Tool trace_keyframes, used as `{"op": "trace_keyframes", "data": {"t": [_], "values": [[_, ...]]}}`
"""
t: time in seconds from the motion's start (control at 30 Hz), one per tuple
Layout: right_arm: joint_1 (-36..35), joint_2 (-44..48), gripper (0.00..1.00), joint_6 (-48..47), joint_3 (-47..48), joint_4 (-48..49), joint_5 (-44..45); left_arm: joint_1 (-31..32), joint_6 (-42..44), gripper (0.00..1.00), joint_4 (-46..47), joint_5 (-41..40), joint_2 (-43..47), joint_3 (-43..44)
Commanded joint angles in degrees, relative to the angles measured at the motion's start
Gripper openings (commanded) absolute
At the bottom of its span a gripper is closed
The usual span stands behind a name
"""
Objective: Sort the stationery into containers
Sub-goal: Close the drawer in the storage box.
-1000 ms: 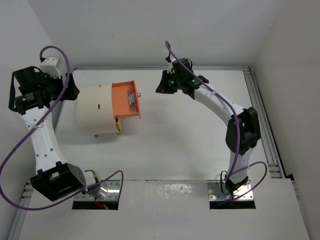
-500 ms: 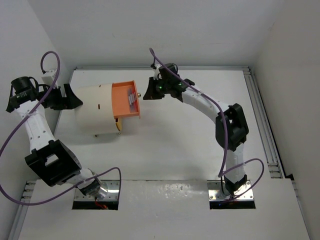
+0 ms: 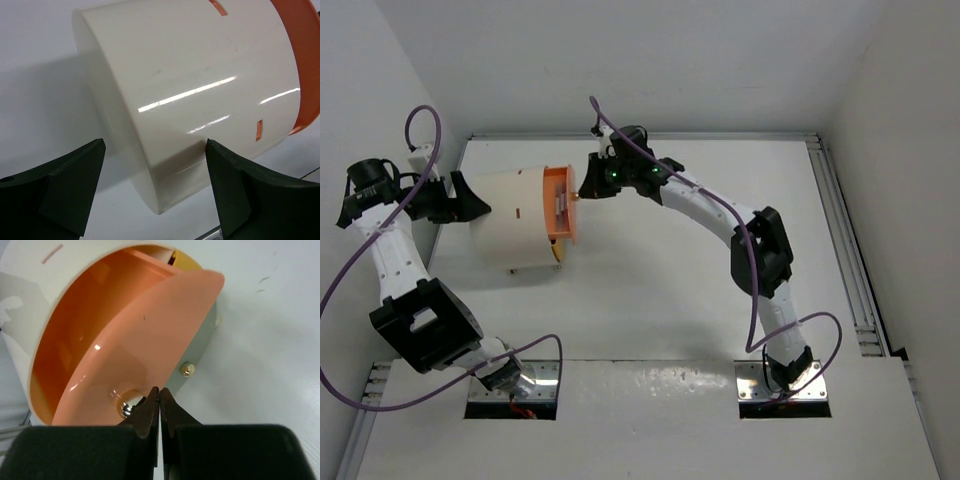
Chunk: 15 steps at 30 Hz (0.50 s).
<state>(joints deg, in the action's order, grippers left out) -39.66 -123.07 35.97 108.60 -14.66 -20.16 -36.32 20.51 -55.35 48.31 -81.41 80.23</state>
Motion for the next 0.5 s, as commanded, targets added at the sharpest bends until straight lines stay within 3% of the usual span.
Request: {"op": "trace_keyframes", "data": {"t": [0.0, 0.47], "values": [[-2.1, -1.5, 0.0, -0.4, 2.9, 2.4, -0.7, 0.1, 2.4, 0.87, 1.0, -0.6, -0.1, -1.7], [-4.5, -8.2, 0.0, 0.4, 10.3, 7.4, 0.6, 1.7, 3.8, 0.86, 0.4, -1.5, -0.2, -3.0]]}}
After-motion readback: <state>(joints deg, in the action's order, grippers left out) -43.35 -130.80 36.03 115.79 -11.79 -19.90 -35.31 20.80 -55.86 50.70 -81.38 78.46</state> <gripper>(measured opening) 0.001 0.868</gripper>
